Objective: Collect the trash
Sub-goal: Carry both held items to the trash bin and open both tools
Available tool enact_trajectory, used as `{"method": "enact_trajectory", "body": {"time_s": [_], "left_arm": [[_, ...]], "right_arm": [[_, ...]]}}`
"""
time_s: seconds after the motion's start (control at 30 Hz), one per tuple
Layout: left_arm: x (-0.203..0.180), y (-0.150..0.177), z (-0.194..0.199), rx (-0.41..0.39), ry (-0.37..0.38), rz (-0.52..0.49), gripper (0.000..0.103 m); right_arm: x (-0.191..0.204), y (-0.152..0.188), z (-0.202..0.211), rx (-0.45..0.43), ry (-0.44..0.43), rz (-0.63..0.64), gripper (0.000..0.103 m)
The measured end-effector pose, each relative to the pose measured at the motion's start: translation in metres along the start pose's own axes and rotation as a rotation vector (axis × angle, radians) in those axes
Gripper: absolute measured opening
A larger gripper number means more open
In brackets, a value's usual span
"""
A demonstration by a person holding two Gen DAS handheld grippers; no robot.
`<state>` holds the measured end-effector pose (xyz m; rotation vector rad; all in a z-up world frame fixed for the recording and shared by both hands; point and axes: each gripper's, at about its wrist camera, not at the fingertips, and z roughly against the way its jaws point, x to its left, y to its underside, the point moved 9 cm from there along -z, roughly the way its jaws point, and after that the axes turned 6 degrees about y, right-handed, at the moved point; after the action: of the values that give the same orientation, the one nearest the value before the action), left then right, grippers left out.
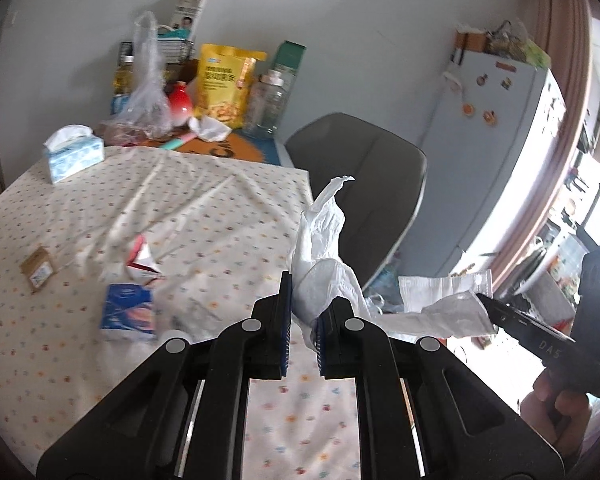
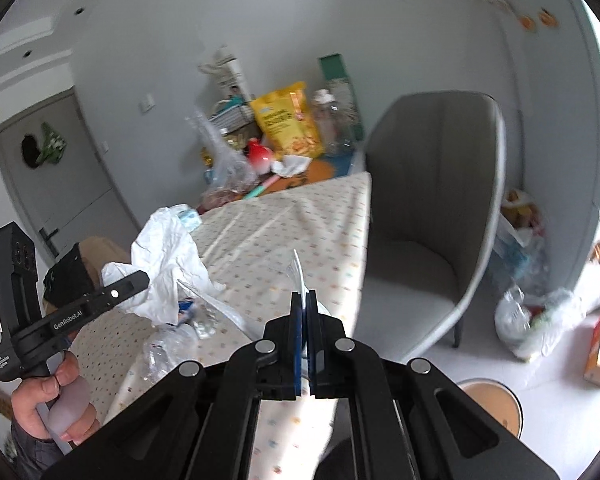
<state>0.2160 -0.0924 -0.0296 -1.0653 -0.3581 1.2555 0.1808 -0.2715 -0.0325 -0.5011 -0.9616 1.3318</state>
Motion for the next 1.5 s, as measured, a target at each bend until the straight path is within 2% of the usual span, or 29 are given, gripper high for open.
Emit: {"method": "enact_trajectory", "body": {"time_s": [0.5, 0.9, 1.2, 1.27, 1.4, 1.5], "left_arm": [[-0.085, 0.039, -0.085, 0.153, 0.08, -0.075, 0.01], [-0.144, 0.088, -0.156, 0.315, 0.116, -0.136, 0.01], [-0.151, 0.121, -0.192, 0.402, 0.095, -0.152, 0.01], [-0.15, 0.125, -0.195, 0.414, 0.093, -0.153, 0.01], [-0.146, 0.134, -0.202, 0.439, 0.086, -0.155, 0.01], [-0.147, 0.138, -0.206, 0.452, 0.082, -0.164, 0.01]], "right_arm": [[-0.109, 0.041, 0.001, 0.053, 0.135, -0.143, 0.003], [-0.198, 0.099, -0.013, 0.136, 0.21, -0.278, 0.003], [-0.235, 0.128, -0.026, 0.166, 0.242, -0.339, 0.004], [-0.242, 0.134, -0.034, 0.177, 0.241, -0.355, 0.007], [-0.254, 0.149, -0.056, 0.199, 0.217, -0.406, 0.007], [-0.266, 0.169, -0.078, 0.254, 0.219, -0.448, 0.008]]}}
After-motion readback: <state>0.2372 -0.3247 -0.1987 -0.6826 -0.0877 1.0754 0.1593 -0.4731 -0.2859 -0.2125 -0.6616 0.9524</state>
